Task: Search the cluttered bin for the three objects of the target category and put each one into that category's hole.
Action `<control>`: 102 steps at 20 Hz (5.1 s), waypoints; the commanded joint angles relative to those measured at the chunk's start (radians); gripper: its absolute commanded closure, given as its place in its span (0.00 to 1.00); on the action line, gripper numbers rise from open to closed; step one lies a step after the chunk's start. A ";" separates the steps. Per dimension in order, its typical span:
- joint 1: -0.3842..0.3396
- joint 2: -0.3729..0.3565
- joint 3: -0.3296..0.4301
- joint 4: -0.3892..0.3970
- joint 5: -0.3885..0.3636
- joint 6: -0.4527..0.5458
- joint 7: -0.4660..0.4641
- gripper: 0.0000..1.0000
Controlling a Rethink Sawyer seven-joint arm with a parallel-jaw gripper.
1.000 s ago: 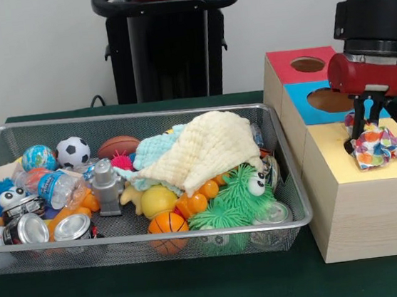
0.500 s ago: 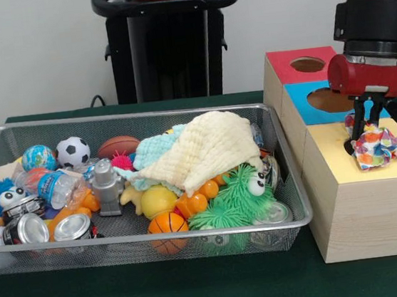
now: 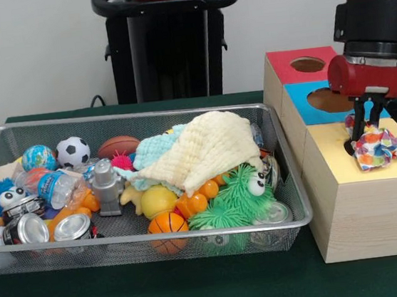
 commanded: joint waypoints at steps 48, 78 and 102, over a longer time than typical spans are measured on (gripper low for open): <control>-0.061 0.030 0.129 0.125 0.004 0.062 0.156 1.00; -0.062 0.024 0.135 0.133 -0.001 0.053 0.160 0.00; -0.090 -0.094 0.148 0.123 0.005 0.239 0.138 0.00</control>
